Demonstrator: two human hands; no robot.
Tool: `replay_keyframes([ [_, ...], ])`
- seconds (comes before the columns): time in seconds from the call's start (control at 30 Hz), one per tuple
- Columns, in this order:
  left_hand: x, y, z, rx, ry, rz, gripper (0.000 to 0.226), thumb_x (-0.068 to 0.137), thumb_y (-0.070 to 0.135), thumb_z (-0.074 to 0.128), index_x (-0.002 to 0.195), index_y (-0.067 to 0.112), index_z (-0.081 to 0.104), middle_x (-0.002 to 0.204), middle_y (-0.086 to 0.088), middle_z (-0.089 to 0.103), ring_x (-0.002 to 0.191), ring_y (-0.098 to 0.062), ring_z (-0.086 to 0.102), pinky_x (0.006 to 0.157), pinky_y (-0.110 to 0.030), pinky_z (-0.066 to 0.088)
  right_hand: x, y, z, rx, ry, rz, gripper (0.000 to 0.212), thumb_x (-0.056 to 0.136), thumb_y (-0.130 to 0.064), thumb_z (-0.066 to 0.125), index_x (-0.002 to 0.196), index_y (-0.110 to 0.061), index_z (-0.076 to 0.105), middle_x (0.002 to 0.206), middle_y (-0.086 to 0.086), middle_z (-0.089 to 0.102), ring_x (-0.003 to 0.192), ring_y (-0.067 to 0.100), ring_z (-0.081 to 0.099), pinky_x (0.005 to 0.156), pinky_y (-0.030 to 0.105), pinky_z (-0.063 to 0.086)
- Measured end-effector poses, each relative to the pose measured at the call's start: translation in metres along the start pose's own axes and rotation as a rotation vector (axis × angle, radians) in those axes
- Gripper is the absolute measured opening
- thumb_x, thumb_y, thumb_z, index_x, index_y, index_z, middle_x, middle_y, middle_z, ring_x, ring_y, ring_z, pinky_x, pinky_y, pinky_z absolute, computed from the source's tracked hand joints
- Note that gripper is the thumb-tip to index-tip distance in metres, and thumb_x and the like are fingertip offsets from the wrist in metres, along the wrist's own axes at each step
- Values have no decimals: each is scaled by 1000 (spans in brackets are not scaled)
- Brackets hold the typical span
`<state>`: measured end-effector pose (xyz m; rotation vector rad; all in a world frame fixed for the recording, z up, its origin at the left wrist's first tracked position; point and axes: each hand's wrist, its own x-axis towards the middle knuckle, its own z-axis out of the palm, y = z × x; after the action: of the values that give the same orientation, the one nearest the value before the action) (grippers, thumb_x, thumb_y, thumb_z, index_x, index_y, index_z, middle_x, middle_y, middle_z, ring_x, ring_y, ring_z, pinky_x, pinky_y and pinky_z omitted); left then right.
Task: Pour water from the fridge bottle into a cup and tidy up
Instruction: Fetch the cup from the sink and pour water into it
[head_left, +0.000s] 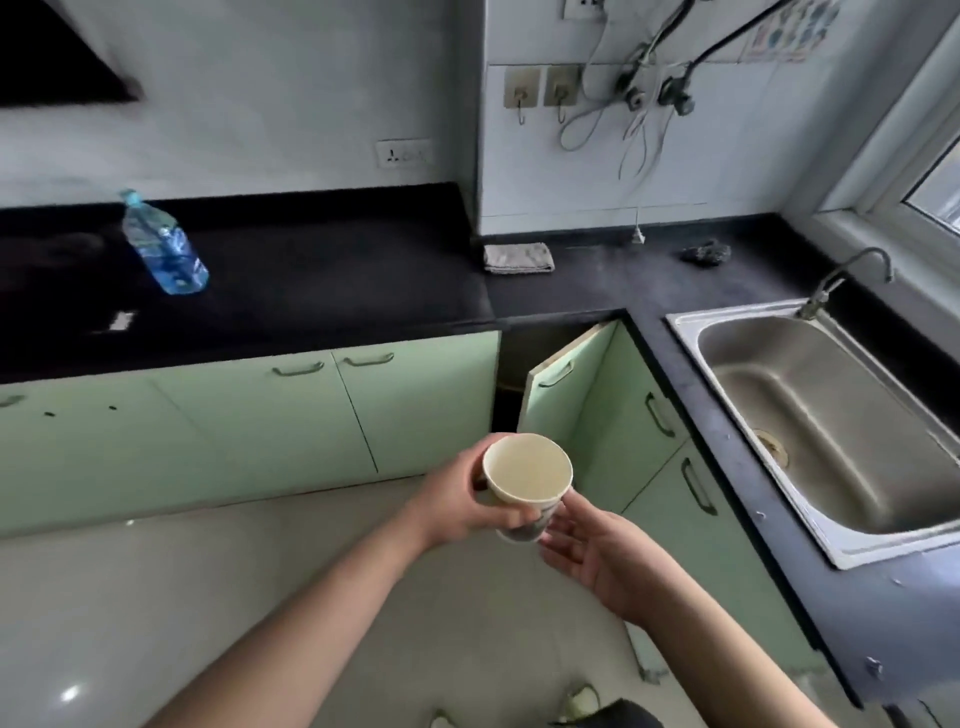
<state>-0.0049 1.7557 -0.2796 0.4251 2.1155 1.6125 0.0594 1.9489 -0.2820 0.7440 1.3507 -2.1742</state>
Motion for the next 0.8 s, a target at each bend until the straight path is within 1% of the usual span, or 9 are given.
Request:
replay_keyframes([
  [0.1,-18,-2,-30,2,72,-1,73,61,32,90,125,35,55,120,9,69,116,-10,62,101,-27,49,9,-5,33,-79,-55,1,46,71,-46,71,96,-7,68,84,5,64,75,16,63,83,33,50],
  [0.23,-33,-3,-62,43,187,-9,76,59,40,90,126,35,55,120,11,68,112,-3,62,95,-19,49,26,-12,70,-145,-105,10,41,68,-45,70,89,-9,68,79,4,66,70,14,64,80,33,49],
  [0.33,-37,-7,-85,58,261,-32,74,63,30,94,126,34,54,119,11,67,108,2,62,89,-13,48,45,-18,94,-157,-138,25,39,70,-42,69,89,-9,69,80,5,66,71,16,63,81,32,49],
  [0.37,-36,-8,-92,61,279,-39,74,63,30,94,126,34,55,119,12,68,107,2,62,88,-13,48,52,-20,100,-154,-152,33,36,73,-40,69,88,-8,69,80,6,66,72,16,63,82,33,49],
  [0.43,-33,-11,-106,71,310,-49,79,57,43,93,127,33,56,118,13,68,109,-1,63,89,-17,50,67,-25,111,-142,-172,57,28,84,-35,68,88,-7,70,80,7,66,72,17,63,83,33,52],
  [0.5,-27,-13,-118,82,342,-62,81,52,53,89,125,37,56,118,14,68,109,-2,63,90,-19,51,83,-31,120,-122,-190,81,25,90,-30,65,88,-5,70,81,8,66,72,19,65,84,34,55],
  [0.57,-18,-12,-129,82,368,-71,79,51,54,87,122,41,55,117,16,67,109,0,62,91,-19,51,99,-39,128,-103,-223,96,25,93,-28,63,90,-3,69,83,10,67,73,20,68,81,34,58],
  [0.67,0,-11,-145,107,396,-82,82,53,54,86,126,36,56,118,18,66,111,0,61,94,-22,51,123,-56,140,-108,-259,117,28,94,-26,62,93,1,69,86,13,69,79,22,71,72,31,59],
  [0.8,25,-7,-165,112,428,-122,80,57,50,89,129,38,54,120,20,65,112,1,61,96,-24,51,151,-84,152,-115,-310,126,28,95,-23,61,97,4,70,92,16,71,83,25,72,74,31,59],
])
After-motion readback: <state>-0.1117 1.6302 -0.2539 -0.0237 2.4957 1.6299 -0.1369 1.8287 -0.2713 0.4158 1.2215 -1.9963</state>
